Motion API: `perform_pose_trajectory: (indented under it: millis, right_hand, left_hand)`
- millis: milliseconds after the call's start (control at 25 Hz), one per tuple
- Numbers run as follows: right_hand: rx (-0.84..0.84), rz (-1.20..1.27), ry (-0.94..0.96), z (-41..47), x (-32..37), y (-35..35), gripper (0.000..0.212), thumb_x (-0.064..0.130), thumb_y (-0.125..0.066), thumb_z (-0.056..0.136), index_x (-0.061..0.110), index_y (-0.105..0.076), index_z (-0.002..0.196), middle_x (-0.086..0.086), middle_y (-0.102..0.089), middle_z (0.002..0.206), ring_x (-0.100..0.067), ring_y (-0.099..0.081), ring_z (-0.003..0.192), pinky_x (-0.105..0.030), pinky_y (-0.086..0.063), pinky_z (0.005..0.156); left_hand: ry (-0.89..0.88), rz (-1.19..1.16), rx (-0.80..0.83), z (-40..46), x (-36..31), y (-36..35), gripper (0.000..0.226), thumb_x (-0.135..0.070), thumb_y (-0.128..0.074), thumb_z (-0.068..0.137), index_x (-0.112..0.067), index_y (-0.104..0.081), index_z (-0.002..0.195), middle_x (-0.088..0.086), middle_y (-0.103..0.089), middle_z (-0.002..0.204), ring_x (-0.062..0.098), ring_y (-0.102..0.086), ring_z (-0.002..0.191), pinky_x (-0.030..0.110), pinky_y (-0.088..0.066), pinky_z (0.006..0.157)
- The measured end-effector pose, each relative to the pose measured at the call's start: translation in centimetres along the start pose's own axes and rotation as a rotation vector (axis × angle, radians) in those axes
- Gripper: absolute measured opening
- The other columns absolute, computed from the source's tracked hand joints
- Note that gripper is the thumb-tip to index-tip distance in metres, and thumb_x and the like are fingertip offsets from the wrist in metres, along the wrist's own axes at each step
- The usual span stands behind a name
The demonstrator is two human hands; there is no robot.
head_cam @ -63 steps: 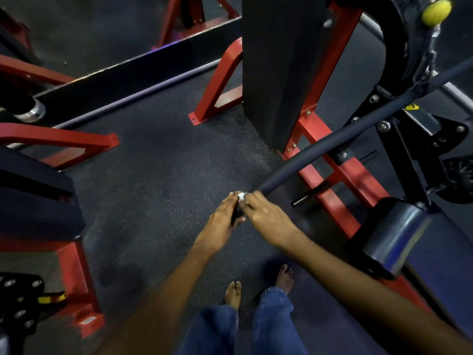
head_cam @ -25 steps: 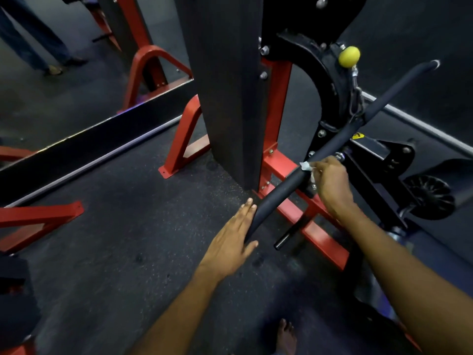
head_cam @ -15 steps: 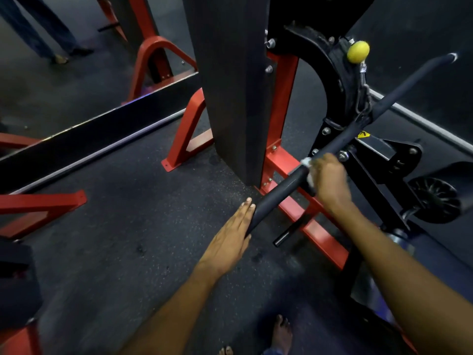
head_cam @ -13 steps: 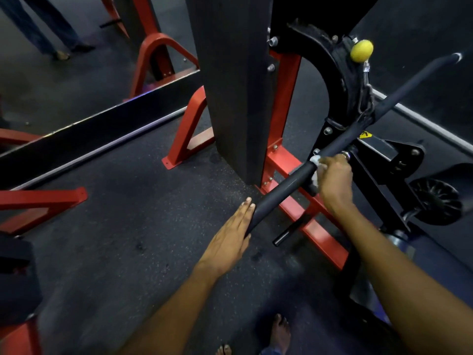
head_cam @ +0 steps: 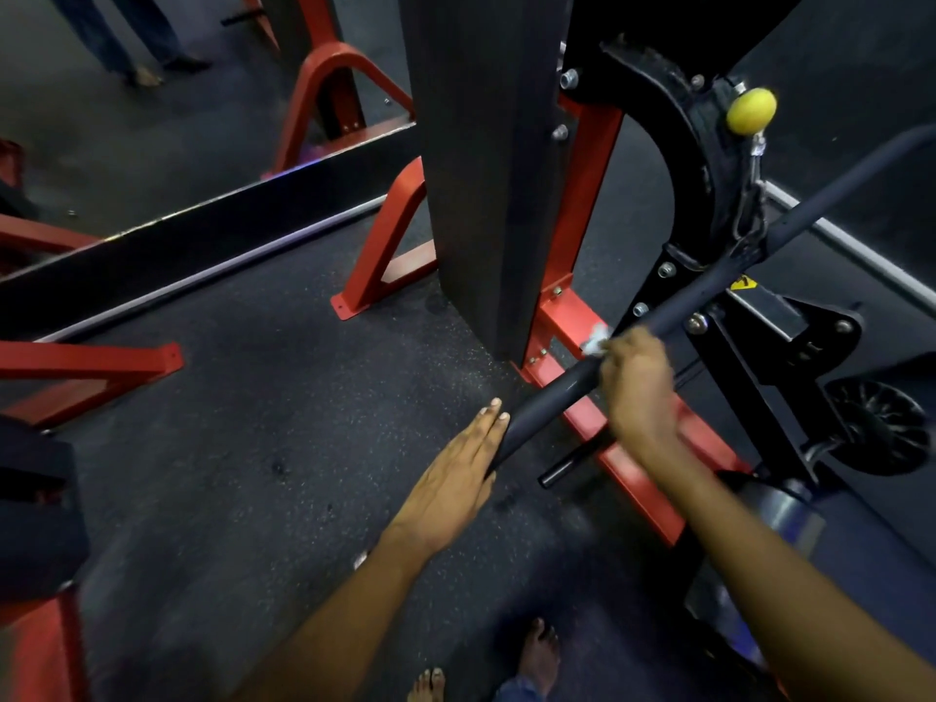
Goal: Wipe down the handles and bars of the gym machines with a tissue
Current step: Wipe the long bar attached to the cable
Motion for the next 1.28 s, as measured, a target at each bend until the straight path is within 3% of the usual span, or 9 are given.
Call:
perform_pose_trajectory:
  millis: [160,320,440,600,720,840,920,1040,1280]
  right_hand:
    - [0.232,-0.182,0.523,-2.7,-0.6,-1.6,0.022,-0.001,-0.057,0.082,-0.001,-0.064,0.102,-0.014,-0.055,0.093,-0.031,-0.056,0.085,-0.034,-0.049,0.073]
    - [-0.048,-0.148,0.012,6.4,-6.5,1.8,0.021,-0.003,-0.047,0.087,-0.009,-0.062,0.101,-0.023,-0.056,0.099,-0.036,-0.054,0.094,-0.025,-0.035,0.076]
    - [-0.05,-0.01,-0.116,6.3,-6.0,1.4,0.017,-0.007,-0.046,0.087,-0.009,-0.061,0.094,-0.001,-0.054,0.078,-0.019,-0.055,0.08,-0.006,-0.038,0.066]
    - [0.171,-0.098,0.533,3.0,-6.0,0.0,0.012,-0.001,-0.053,0.077,-0.002,-0.064,0.083,-0.007,-0.059,0.08,-0.017,-0.049,0.078,-0.023,-0.039,0.068]
    - [0.021,-0.085,0.157,9.5,-11.2,2.6,0.022,0.0,-0.049,0.07,-0.004,-0.067,0.082,-0.021,-0.057,0.081,-0.038,-0.056,0.08,-0.034,-0.038,0.072]
    - [-0.076,0.162,-0.075,9.1,-10.4,2.3,0.016,0.017,-0.053,0.081,0.012,-0.068,0.082,-0.008,-0.057,0.079,-0.03,-0.058,0.078,-0.028,-0.041,0.069]
    - [0.071,0.238,0.232,5.0,-7.6,0.1,0.012,0.028,-0.057,0.08,0.022,-0.065,0.084,0.003,-0.056,0.079,-0.021,-0.053,0.077,-0.034,-0.046,0.071]
    - [0.203,-0.13,0.66,4.6,-8.0,0.8,0.021,0.005,-0.058,0.077,0.0,-0.066,0.096,-0.011,-0.06,0.089,-0.027,-0.057,0.083,-0.031,-0.043,0.075]
    - [-0.21,0.207,-0.251,12.5,-12.4,4.2,0.022,-0.003,-0.042,0.088,-0.009,-0.061,0.097,0.0,-0.051,0.082,-0.006,-0.06,0.085,-0.012,-0.037,0.073]
  left_hand:
    - [-0.066,0.18,0.02,1.5,-0.9,0.5,0.064,-0.027,-0.036,0.099,-0.018,-0.002,0.153,-0.003,0.007,0.161,0.008,0.005,0.148,0.028,0.0,0.12]
    - [-0.115,0.193,-0.059,7.0,-2.8,0.4,0.06,-0.037,-0.027,0.098,-0.015,-0.018,0.153,-0.003,-0.01,0.159,0.01,-0.007,0.147,0.027,-0.003,0.12]
    - [-0.065,0.188,-0.056,9.1,-3.0,-0.9,0.06,-0.037,-0.023,0.097,-0.011,-0.024,0.151,-0.002,-0.014,0.156,0.009,-0.013,0.142,0.027,-0.015,0.117]
    - [-0.135,0.274,-0.063,8.8,-2.1,-2.3,0.056,-0.028,-0.032,0.095,-0.004,-0.034,0.145,0.008,-0.035,0.152,0.017,-0.034,0.139,0.029,-0.03,0.113]
    - [-0.157,0.319,-0.069,8.9,-2.3,-2.5,0.055,-0.024,-0.032,0.096,-0.005,-0.024,0.147,0.007,-0.029,0.154,0.018,-0.024,0.141,0.033,-0.015,0.116]
    - [-0.144,0.33,-0.048,8.7,-2.1,-2.7,0.055,-0.024,-0.031,0.097,-0.006,-0.021,0.148,0.006,-0.025,0.156,0.018,-0.021,0.143,0.032,-0.012,0.117]
    - [-0.145,0.338,-0.056,8.6,-2.1,-2.6,0.056,-0.025,-0.032,0.097,-0.006,-0.022,0.148,0.006,-0.026,0.156,0.017,-0.022,0.142,0.032,-0.015,0.116]
    - [-0.137,0.332,-0.057,8.6,-2.2,-2.6,0.056,-0.027,-0.032,0.095,-0.007,-0.025,0.147,0.004,-0.029,0.154,0.015,-0.025,0.141,0.03,-0.025,0.114]
    - [-0.098,0.354,-0.047,8.7,-2.1,-2.9,0.056,-0.027,-0.031,0.096,-0.009,-0.024,0.148,0.002,-0.027,0.155,0.013,-0.022,0.142,0.029,-0.018,0.116]
Point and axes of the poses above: each hand's wrist, its own z-axis towards the middle knuckle, its own y-axis out of the back of the hand, x = y × z, the point moved 1 cm from there along z, towards the middle knuckle
